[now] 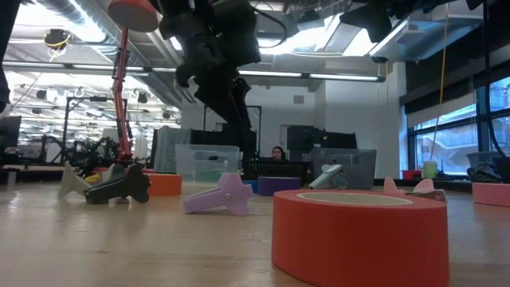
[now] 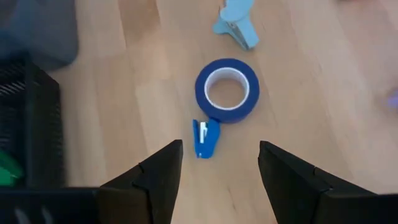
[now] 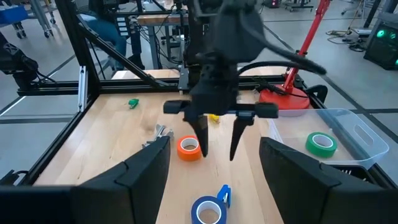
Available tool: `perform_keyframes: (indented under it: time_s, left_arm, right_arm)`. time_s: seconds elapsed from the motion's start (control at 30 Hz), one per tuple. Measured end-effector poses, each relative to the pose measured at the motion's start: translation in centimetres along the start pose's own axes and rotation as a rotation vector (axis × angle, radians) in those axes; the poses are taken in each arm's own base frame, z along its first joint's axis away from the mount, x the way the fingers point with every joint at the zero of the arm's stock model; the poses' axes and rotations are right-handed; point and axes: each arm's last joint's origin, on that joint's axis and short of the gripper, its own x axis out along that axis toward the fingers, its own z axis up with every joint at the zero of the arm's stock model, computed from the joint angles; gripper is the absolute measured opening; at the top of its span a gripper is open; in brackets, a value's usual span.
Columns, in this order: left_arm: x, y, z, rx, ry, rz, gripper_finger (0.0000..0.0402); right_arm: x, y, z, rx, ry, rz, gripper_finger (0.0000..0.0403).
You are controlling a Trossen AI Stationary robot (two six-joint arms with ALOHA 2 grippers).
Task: Pick and place Stapler, Stapler remover, tape
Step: Put the top blue stapler into the left black bin
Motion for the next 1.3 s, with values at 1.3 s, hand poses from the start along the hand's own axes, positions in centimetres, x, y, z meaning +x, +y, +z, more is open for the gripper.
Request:
perform_keyframes:
  time_s: [1.3]
  left_arm:
    - [9.1, -0.2, -2.2, 0.109, 0.159, 0.04, 0.0111]
  right_arm:
    - [0.0, 0.0, 0.0, 0.0, 0.0, 0.001, 0.0249]
